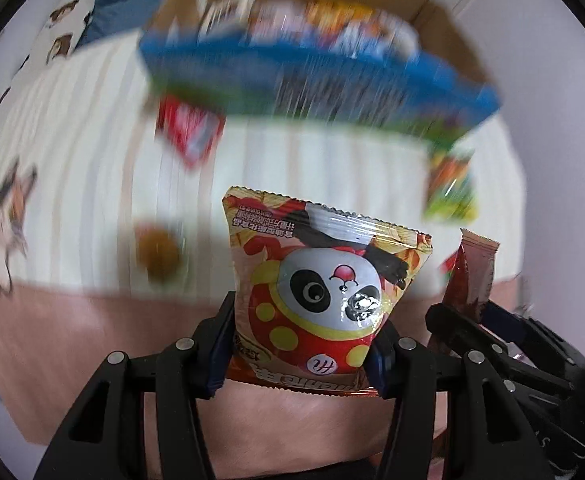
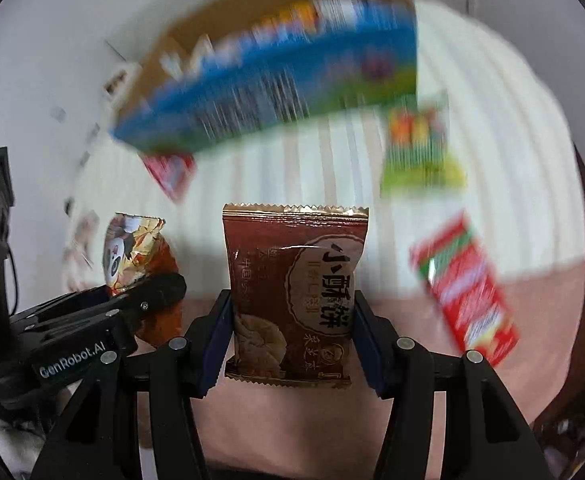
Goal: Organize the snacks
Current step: 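Carry both packs into the cardboard box and open both tools, then lift both tools out of the box and move back to the bed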
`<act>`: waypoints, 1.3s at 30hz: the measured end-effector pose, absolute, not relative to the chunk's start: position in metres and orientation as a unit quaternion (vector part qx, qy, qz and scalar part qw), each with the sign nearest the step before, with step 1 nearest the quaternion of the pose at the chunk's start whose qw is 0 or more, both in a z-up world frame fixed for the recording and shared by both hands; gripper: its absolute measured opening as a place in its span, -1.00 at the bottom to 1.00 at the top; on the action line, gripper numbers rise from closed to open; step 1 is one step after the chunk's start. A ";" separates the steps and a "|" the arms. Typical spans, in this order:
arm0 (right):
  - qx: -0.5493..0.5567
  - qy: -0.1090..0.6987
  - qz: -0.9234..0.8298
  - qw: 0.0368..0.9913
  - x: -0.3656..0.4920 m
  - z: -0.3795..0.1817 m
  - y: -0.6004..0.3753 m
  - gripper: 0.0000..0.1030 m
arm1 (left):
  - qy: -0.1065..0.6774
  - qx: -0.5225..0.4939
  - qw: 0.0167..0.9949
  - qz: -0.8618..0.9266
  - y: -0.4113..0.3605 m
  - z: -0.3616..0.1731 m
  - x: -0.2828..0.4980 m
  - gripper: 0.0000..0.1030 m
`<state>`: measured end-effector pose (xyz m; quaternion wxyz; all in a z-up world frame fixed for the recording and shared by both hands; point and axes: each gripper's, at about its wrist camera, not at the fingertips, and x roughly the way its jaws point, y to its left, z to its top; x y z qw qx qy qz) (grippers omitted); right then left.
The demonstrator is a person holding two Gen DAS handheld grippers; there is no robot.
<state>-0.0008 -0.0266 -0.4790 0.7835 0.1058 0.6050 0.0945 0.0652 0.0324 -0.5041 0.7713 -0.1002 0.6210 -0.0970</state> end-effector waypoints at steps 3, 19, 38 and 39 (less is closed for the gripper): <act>0.112 0.571 0.105 0.806 0.038 -0.435 -0.035 0.14 | 0.597 -0.115 0.786 -0.115 0.039 -0.463 0.098 0.00; 0.095 0.589 0.079 0.799 0.238 -0.421 -0.049 0.14 | 0.626 -0.061 0.774 -0.072 0.080 -0.452 0.271 0.00; 0.023 0.687 0.063 0.724 0.263 -0.504 -0.034 0.90 | 0.683 -0.056 0.726 -0.055 0.082 -0.522 0.300 0.74; 0.021 0.687 0.063 0.724 0.264 -0.504 -0.033 0.91 | 0.682 -0.055 0.727 -0.055 0.081 -0.521 0.300 0.74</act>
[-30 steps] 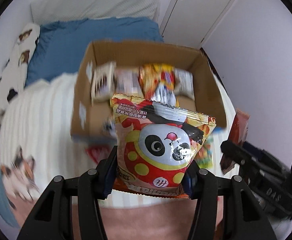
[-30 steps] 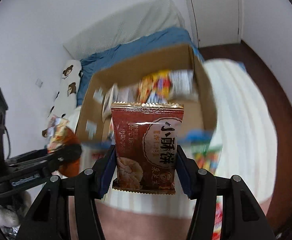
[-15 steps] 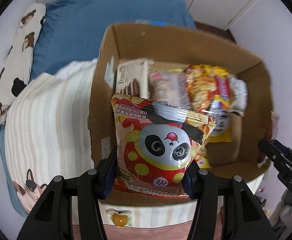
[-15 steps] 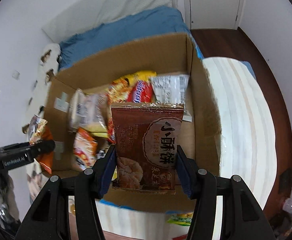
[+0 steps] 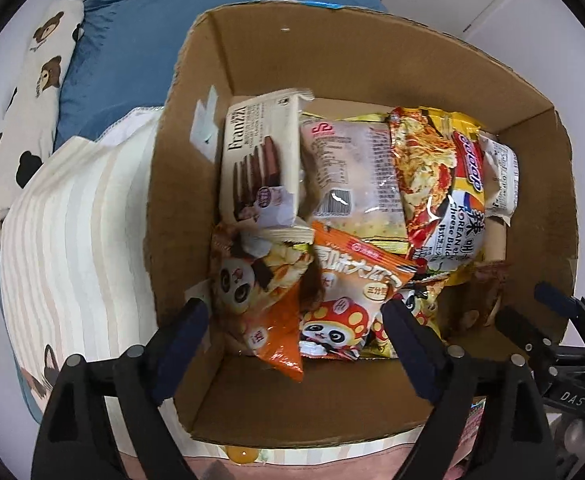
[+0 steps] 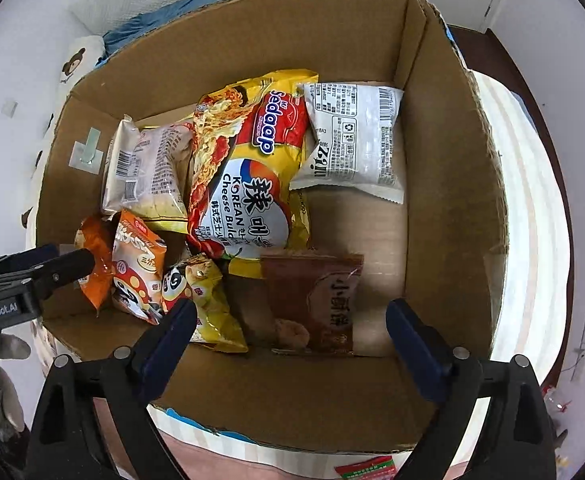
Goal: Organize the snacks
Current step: 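Lift both tools out of the box and move back to the bed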
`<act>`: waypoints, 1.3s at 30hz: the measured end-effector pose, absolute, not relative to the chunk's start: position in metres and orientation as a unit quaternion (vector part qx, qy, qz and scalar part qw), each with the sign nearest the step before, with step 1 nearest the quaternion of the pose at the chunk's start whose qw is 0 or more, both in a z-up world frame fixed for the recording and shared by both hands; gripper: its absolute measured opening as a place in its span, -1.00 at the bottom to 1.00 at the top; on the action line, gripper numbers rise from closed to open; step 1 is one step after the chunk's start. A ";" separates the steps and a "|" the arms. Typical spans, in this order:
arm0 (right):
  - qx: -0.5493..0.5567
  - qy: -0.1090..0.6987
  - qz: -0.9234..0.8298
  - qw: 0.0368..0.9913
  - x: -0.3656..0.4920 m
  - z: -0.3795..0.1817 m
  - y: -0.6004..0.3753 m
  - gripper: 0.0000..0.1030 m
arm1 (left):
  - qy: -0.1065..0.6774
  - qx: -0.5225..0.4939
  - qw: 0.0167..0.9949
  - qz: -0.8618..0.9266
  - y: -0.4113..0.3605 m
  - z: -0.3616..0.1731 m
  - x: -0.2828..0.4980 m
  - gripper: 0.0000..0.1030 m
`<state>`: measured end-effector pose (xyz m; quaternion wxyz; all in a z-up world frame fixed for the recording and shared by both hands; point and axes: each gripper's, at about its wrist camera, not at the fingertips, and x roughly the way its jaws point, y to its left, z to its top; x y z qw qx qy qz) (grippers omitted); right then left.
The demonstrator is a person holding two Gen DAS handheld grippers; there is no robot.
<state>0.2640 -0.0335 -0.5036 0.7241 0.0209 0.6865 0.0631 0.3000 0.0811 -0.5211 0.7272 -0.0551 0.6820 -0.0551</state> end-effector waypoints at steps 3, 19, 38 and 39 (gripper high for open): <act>0.021 0.685 0.059 0.726 0.267 -0.503 -0.032 0.93 | 0.680 -0.061 0.728 -0.057 0.079 -0.519 0.301 0.74; 0.036 0.620 0.052 0.782 0.229 -0.457 -0.036 0.93 | 0.576 -0.066 0.813 -0.052 0.072 -0.465 0.244 0.74; 0.022 0.512 0.065 0.856 0.123 -0.366 -0.020 0.93 | 0.477 -0.064 0.876 -0.025 0.080 -0.393 0.129 0.74; 0.027 0.509 0.068 0.858 0.117 -0.363 -0.021 0.93 | 0.476 -0.066 0.876 -0.026 0.080 -0.391 0.125 0.74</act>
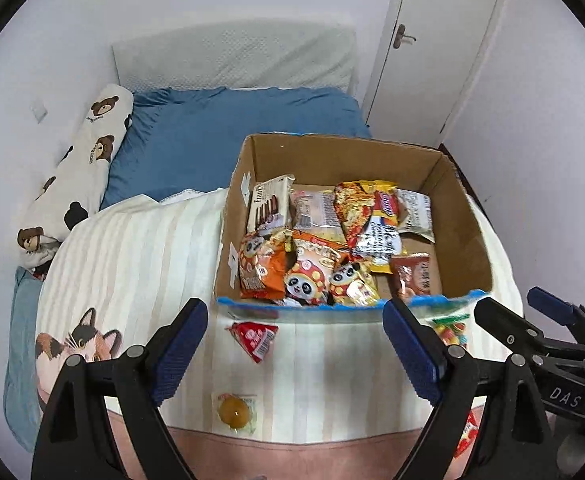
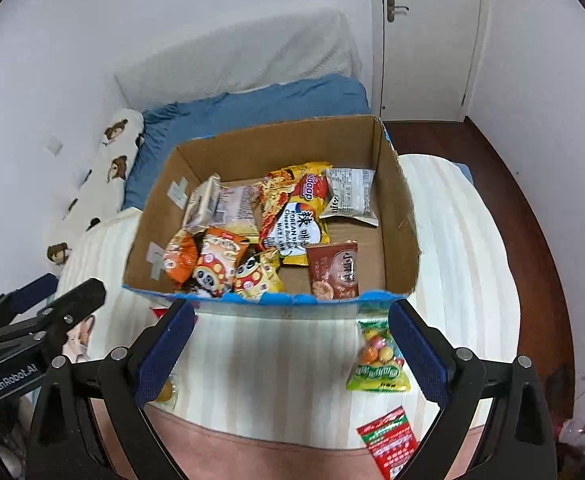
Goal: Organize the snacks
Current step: 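Lift both tools out of the box and move back to the bed, then grasp the egg-yolk pastry with the left tool while the right tool grasps the red sauce packet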
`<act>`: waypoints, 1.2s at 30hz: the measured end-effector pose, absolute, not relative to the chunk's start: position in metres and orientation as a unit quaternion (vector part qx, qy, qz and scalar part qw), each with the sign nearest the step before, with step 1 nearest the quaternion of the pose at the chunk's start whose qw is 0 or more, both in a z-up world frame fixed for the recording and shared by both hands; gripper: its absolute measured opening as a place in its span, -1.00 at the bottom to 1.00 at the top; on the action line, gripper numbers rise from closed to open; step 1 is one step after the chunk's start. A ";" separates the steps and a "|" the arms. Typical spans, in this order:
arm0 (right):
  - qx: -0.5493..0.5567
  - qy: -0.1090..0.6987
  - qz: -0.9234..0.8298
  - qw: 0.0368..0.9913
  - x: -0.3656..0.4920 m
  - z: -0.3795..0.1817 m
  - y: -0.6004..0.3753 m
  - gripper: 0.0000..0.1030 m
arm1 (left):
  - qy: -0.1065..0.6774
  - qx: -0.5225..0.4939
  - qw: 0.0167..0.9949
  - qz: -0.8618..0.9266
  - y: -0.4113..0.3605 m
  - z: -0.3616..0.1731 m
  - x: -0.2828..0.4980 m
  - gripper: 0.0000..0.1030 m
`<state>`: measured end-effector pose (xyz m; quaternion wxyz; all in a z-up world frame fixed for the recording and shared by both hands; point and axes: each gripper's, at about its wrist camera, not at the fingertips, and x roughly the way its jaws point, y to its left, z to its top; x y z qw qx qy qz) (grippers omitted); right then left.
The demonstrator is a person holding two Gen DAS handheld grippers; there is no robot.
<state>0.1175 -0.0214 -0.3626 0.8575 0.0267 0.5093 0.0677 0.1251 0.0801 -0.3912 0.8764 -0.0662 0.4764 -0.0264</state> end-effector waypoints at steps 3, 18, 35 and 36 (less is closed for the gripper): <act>0.041 0.508 0.069 0.857 0.099 -0.359 -0.029 0.93 | 0.476 -0.074 0.876 -0.025 0.081 -0.391 0.111 0.74; 0.020 0.685 -0.030 0.727 0.026 -0.544 -0.135 0.93 | 0.624 -0.060 0.779 0.012 0.080 -0.554 0.022 0.74; 0.078 0.694 0.014 0.716 -0.002 -0.570 -0.072 0.85 | 0.660 -0.093 0.742 0.069 0.139 -0.597 0.012 0.74; 0.087 0.693 0.013 0.715 -0.002 -0.569 -0.071 0.85 | 0.661 -0.103 0.740 0.069 0.143 -0.596 0.019 0.74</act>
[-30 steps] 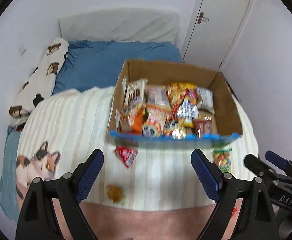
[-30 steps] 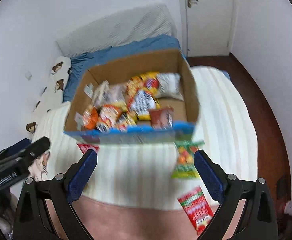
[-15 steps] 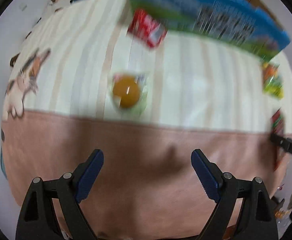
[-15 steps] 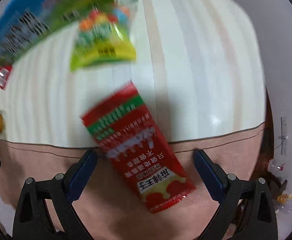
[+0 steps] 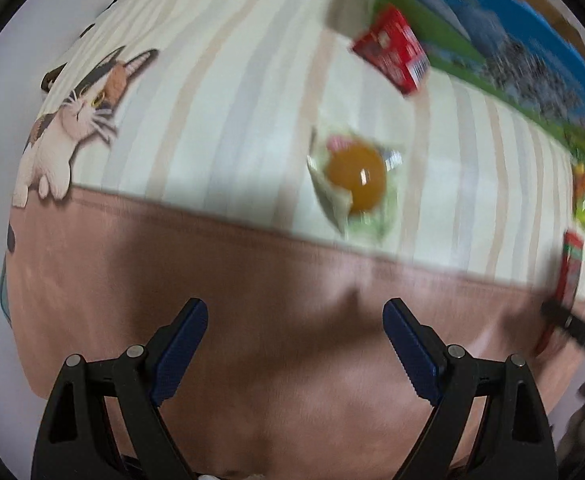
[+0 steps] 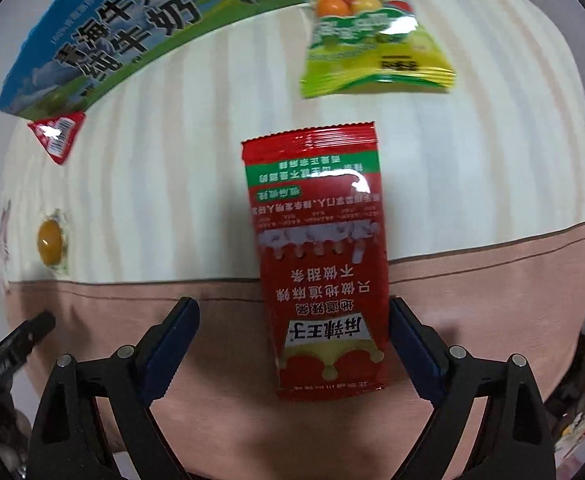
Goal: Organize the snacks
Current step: 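Grasp the egg-yolk pastry with the left tool while the right tool grasps the red sauce packet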
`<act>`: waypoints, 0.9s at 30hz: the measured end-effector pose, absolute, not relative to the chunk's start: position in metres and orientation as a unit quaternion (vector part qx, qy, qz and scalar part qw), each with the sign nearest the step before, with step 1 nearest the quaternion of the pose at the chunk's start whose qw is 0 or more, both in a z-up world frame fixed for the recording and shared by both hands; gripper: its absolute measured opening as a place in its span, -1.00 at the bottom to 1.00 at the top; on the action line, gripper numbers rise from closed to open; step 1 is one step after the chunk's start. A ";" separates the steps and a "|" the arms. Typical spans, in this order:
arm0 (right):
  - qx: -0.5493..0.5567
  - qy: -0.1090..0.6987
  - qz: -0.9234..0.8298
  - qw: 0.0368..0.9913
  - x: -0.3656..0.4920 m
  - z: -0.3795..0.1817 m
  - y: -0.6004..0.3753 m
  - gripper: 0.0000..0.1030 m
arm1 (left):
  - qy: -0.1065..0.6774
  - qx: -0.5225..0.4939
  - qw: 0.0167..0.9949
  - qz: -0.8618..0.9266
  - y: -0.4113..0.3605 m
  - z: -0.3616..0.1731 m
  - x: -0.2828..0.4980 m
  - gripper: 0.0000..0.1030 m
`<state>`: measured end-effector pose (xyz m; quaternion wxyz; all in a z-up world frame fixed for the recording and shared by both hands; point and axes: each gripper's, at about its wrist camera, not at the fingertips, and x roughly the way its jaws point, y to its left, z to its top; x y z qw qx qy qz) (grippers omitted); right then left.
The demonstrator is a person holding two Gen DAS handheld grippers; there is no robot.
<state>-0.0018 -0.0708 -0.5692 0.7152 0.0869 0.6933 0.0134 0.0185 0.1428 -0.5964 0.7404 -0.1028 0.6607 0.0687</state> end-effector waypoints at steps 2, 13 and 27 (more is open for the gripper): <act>0.103 0.694 0.007 0.713 0.003 -0.567 -0.075 0.86 | 0.657 -0.138 0.738 0.065 0.151 -0.595 0.034 0.74; 0.136 0.690 -0.022 0.710 0.026 -0.568 -0.100 0.88 | 0.667 -0.114 0.734 0.048 0.140 -0.638 0.099 0.44; 0.092 0.680 0.004 0.727 -0.020 -0.553 -0.096 0.11 | 0.672 -0.110 0.732 0.020 0.106 -0.641 0.026 0.15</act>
